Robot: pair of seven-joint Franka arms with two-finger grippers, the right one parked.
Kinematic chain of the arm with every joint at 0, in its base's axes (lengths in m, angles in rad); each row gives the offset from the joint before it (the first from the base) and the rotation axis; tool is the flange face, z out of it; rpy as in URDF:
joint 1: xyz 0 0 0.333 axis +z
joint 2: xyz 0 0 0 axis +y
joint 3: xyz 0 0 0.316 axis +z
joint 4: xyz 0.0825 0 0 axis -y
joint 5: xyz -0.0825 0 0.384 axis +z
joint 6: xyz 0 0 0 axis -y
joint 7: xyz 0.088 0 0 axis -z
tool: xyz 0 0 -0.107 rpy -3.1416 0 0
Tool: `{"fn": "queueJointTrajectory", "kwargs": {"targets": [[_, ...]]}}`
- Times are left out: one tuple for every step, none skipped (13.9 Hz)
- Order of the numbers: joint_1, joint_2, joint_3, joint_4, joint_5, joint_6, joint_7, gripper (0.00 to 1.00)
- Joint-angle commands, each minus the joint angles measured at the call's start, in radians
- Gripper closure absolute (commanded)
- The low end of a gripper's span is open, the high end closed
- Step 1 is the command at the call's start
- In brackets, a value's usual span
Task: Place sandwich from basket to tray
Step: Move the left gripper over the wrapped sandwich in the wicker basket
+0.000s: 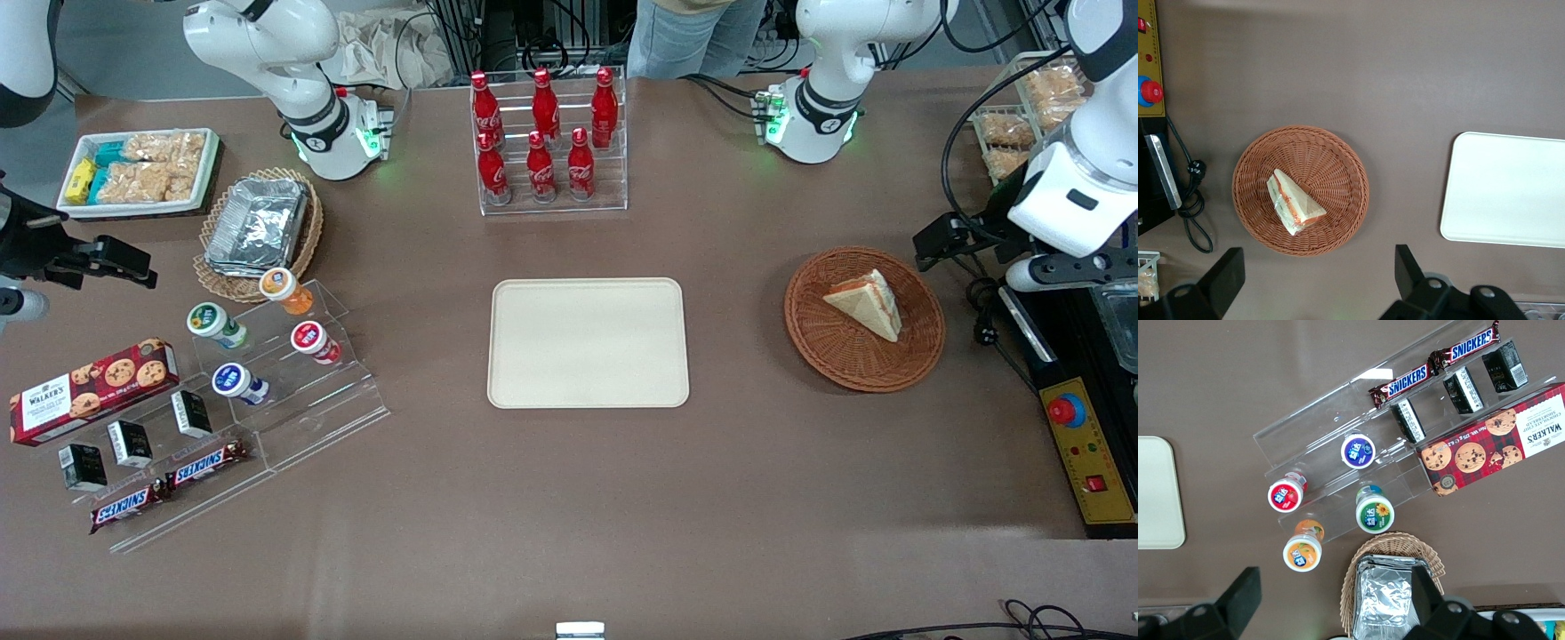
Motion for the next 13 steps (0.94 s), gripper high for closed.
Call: {"fn": "queueJointTrajectory", "kwargs": {"targets": [[-0.001,0.009,-0.005,0.026,0.015,-0.026,-0.007,0.0],[-0.001,0.009,-0.005,0.027,0.015,-0.034,-0.008,0.0],[-0.001,0.01,-0.005,0.026,0.015,-0.036,-0.01,0.0],[0.001,0.01,-0.003,0.026,0.015,-0.042,-0.012,0.0],[0.002,0.012,-0.003,0.026,0.015,-0.046,-0.016,0.0],[0.002,0.013,-0.003,0.024,0.018,-0.046,-0.025,0.0],[0.005,0.007,-0.002,0.015,0.015,-0.048,-0.071,0.0],[0.004,0.006,-0.003,0.009,0.013,-0.051,-0.159,0.0],[-0.001,0.007,-0.005,0.009,0.015,-0.057,-0.255,0.0],[-0.001,0.016,-0.006,0.017,0.019,-0.057,-0.298,0.0],[0.004,0.015,-0.003,0.021,0.018,-0.056,-0.314,0.0],[0.011,0.007,0.001,0.024,0.015,-0.057,-0.326,0.0],[0.013,-0.002,0.004,0.015,0.015,-0.069,-0.369,0.0]]}}
